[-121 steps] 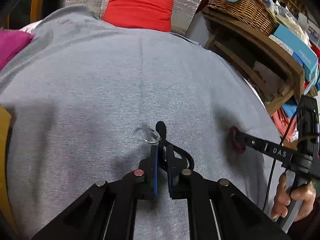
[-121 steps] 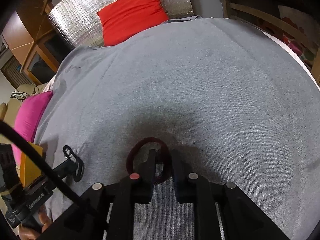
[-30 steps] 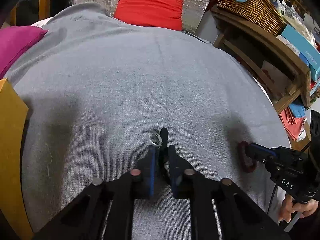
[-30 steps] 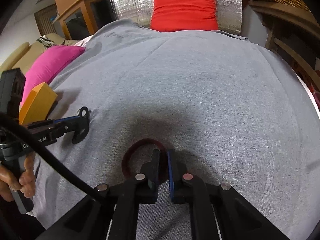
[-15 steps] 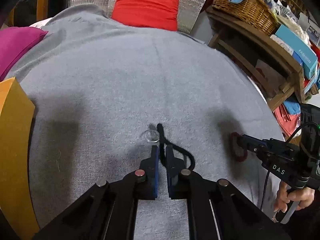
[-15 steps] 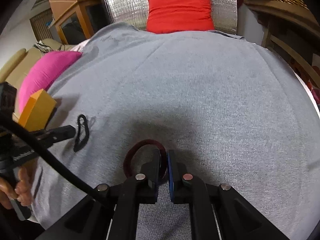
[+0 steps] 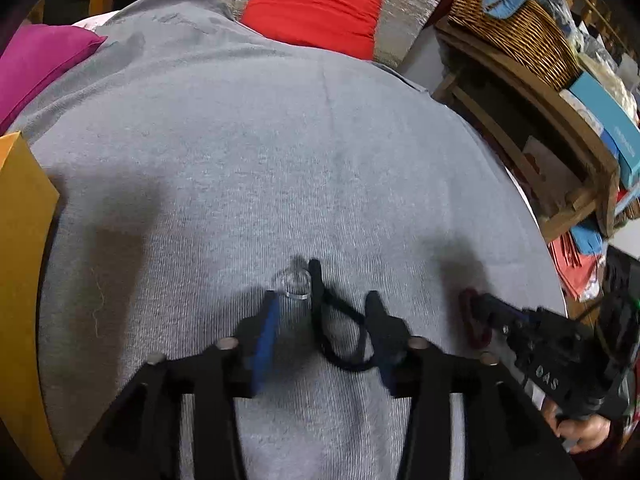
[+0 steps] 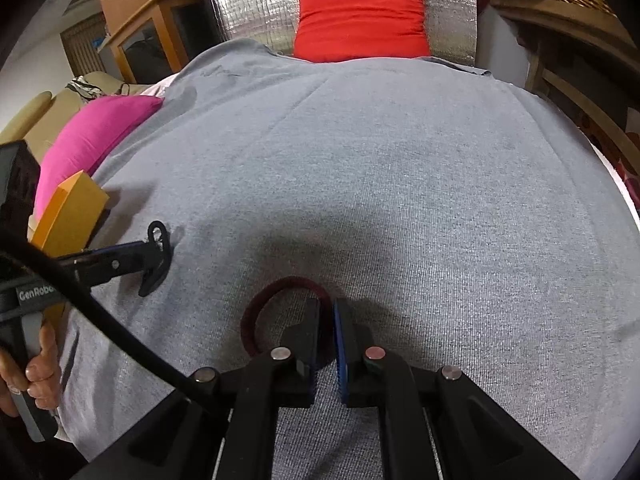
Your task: Organize jewelry
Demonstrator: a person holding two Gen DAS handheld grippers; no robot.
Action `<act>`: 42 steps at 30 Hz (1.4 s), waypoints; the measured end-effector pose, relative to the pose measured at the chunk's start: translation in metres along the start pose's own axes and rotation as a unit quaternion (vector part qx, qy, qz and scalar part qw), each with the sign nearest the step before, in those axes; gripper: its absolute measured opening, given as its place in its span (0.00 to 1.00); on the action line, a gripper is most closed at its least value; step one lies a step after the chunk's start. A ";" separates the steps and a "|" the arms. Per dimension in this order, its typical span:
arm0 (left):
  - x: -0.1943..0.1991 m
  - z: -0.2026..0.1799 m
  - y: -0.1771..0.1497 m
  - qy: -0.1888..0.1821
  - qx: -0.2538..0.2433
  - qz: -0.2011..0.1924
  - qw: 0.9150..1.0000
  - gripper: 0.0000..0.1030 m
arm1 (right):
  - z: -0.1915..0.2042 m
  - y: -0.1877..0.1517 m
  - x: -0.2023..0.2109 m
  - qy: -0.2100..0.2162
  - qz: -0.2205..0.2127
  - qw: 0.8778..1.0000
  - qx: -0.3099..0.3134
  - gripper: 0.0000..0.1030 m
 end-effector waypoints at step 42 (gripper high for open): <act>0.124 0.039 -0.006 0.054 0.014 -0.154 0.987 0.20 | 0.077 0.024 0.020 0.077 -0.077 0.994 0.011 0.08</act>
Point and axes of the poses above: each gripper's, at about its wrist camera, not at the fingertips, and x roughly against the way its jaws point, z to its left, y to its top, the point moved 4 cm from there along -x, roughly the way its jaws point, and after that the axes turned 10 degrees about y, right-handed, at the moved point
